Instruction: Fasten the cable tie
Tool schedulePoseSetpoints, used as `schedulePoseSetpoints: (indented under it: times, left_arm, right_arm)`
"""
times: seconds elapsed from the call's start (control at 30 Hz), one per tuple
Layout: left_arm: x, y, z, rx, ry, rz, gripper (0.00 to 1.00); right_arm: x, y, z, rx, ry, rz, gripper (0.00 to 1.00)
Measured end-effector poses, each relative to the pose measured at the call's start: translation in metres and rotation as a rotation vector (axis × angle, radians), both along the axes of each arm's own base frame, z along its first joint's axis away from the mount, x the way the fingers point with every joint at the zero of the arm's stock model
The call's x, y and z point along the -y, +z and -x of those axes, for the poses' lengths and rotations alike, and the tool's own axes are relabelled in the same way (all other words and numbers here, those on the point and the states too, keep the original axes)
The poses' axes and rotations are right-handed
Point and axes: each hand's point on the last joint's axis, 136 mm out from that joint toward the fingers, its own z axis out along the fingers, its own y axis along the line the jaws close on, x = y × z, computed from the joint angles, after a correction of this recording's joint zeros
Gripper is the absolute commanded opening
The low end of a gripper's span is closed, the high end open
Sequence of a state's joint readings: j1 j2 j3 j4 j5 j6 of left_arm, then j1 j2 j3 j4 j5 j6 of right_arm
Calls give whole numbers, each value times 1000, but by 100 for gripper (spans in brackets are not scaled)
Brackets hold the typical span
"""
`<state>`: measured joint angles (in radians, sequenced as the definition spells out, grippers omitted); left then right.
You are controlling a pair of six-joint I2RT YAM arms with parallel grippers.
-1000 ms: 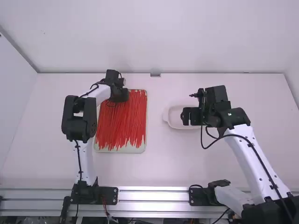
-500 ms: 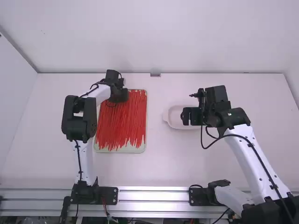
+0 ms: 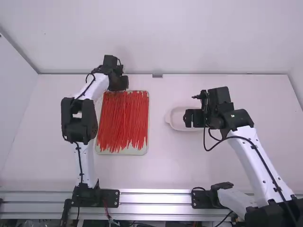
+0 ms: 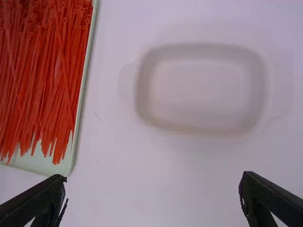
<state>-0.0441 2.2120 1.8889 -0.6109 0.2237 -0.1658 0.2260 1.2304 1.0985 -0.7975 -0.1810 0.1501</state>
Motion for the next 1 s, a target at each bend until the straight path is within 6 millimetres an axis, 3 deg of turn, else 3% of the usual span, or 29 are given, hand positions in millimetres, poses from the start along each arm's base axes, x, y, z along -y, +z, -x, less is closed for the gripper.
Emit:
schedulePoseSetpoints:
  times: [0.2,0.37,0.47,0.6,0.8,0.9,1.0]
  left_arm:
    - [0,72,-10,61,0,2,2]
    - [-6,104,-3,69,18,-26,2]
    - [-8,120,7,69,26,-43,2]
    - [-10,156,20,125,41,-69,2]
    - [4,239,59,273,31,-98,2]
    - [13,260,77,305,21,-115,2]
    - [20,268,94,303,11,-144,2]
  right_arm:
    - [0,0,-1,3,0,0,98]
    - [0,1,-2,8,0,-2,98]
    - [0,1,-2,9,0,-2,98]
    - [0,1,-2,9,0,-2,98]
    - [0,1,-2,10,1,-2,98]
    - [0,1,-2,11,6,2,98]
    - [0,1,-2,12,10,3,98]
